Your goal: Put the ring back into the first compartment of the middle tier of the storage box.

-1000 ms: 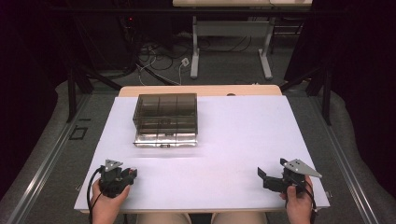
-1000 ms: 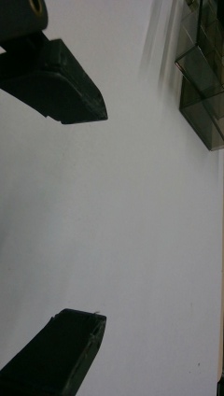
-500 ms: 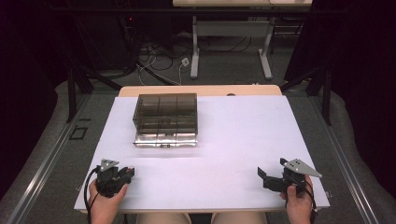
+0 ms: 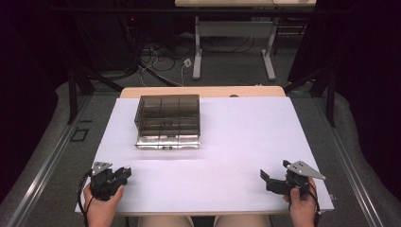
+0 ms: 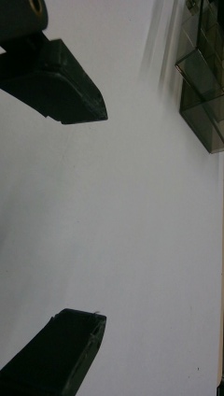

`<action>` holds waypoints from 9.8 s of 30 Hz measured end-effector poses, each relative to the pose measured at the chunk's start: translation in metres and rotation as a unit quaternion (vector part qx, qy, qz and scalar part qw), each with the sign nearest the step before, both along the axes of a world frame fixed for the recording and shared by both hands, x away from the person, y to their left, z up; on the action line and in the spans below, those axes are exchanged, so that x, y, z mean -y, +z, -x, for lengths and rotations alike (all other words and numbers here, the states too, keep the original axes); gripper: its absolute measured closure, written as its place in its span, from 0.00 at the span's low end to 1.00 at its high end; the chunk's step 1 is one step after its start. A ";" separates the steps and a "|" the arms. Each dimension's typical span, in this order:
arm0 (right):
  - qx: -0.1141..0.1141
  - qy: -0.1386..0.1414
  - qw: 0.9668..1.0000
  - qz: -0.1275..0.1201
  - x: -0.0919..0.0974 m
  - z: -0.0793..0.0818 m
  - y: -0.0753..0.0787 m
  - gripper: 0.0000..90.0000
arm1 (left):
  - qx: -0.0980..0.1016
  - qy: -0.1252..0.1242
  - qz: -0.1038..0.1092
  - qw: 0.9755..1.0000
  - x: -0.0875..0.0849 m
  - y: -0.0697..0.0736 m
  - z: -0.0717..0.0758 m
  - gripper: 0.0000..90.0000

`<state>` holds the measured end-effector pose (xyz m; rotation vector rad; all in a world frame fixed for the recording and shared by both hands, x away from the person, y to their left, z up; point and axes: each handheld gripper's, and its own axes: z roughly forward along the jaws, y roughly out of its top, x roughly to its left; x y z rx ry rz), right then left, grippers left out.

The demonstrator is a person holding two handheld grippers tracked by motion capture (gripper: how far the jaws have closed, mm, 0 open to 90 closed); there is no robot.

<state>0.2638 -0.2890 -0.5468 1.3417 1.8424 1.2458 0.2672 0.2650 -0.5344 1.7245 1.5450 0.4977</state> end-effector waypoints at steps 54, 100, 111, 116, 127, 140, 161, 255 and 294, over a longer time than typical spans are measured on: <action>-0.004 -0.004 1.000 -0.009 0.002 0.001 -0.001 0.03 | 0.009 -0.037 -0.021 0.999 0.014 0.097 -0.061 0.76; -0.009 -0.003 1.000 -0.008 0.003 0.001 -0.001 0.04 | -0.015 -0.017 0.001 1.000 0.038 0.068 -0.117 0.76; -0.004 -0.004 1.000 -0.015 0.001 0.000 -0.003 0.04 | -0.014 -0.009 0.007 1.000 0.043 0.052 -0.121 0.76; -0.006 -0.003 1.000 -0.014 0.001 0.000 -0.002 0.04 | -0.013 -0.007 0.003 1.000 0.044 0.045 -0.122 0.76; -0.006 -0.002 1.000 -0.012 0.001 0.000 -0.003 0.04 | -0.011 -0.001 -0.013 1.000 0.050 0.030 -0.124 0.76; -0.008 0.001 1.000 -0.012 0.001 -0.001 -0.003 0.04 | -0.015 -0.002 -0.017 1.000 0.057 0.018 -0.129 0.76; -0.008 0.001 1.000 -0.012 0.001 -0.001 -0.002 0.04 | -0.004 0.005 0.002 1.000 0.057 0.020 -0.127 0.63; -0.002 -0.008 1.000 -0.019 0.004 0.001 -0.003 0.04 | 0.116 -0.056 0.051 0.990 -0.015 0.035 0.001 0.00; -0.010 -0.006 1.000 -0.015 0.004 0.000 -0.003 0.04 | 0.091 -0.016 0.072 0.993 -0.048 -0.012 0.012 0.00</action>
